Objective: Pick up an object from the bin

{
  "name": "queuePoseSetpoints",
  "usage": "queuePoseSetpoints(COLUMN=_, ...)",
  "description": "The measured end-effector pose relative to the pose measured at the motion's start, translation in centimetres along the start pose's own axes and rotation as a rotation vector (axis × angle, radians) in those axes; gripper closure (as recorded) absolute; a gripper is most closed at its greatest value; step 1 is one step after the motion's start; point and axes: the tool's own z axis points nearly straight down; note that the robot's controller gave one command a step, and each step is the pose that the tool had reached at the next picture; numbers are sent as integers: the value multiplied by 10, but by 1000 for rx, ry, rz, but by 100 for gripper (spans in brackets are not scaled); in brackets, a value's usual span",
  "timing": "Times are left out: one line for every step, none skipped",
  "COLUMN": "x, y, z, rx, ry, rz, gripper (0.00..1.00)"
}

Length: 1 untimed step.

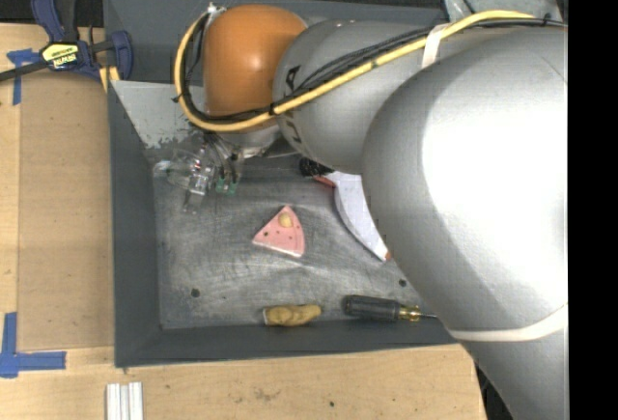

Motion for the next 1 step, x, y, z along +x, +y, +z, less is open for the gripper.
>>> queuePoseSetpoints(x=-1, y=1, z=-25, rx=-4, ry=-5, rz=0, gripper=100)
